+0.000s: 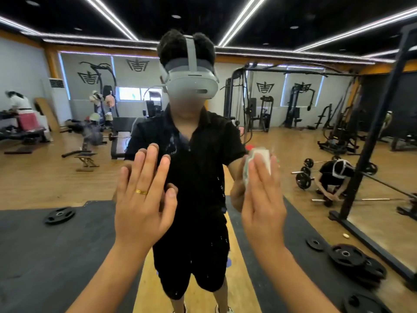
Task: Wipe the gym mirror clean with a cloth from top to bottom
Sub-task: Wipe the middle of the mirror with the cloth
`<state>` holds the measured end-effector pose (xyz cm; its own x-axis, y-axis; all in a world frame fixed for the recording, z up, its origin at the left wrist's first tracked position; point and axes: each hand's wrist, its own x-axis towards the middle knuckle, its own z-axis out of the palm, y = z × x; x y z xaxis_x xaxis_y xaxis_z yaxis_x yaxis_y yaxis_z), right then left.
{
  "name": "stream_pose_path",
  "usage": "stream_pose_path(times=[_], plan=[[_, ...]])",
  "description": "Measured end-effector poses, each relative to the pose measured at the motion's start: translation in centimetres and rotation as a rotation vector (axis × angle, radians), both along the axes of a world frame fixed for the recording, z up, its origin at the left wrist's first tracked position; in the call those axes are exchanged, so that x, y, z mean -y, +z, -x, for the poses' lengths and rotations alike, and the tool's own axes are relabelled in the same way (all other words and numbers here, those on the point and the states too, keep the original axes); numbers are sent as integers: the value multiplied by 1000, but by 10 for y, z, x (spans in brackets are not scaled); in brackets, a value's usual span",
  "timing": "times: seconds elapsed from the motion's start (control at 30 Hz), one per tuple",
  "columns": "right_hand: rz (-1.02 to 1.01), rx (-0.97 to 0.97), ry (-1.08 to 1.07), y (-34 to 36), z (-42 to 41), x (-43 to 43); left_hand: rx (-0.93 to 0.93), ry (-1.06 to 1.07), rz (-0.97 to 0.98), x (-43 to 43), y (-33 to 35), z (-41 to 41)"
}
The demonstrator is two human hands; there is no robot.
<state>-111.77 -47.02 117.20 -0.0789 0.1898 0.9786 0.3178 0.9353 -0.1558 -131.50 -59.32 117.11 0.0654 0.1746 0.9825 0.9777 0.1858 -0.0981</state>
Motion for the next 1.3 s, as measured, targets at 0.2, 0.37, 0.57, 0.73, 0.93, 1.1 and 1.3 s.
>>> stream_pose_path(times=[0.2,0.37,0.57,0.73,0.93,1.1,1.3], plan=[[-86,41,-103,46,-18,-17,-11,44,25,1,0,1],[87,-158,-92,85,-12,-15,-3,19,13,3,3,1],[63,-45,-65,3,12,13,7,33,17,0,2,1],[-38,11,-16,21,6,2,-5,39,-2,-2,-1,0],[6,-191,-11,84,3,-16,-35,38,-5,-2,0,1],[40,-122,27,34,32,18,-23,49,-15,-4,-2,-1],[-69,35,68,-3,34,23,-20,64,-19,-5,-6,0]])
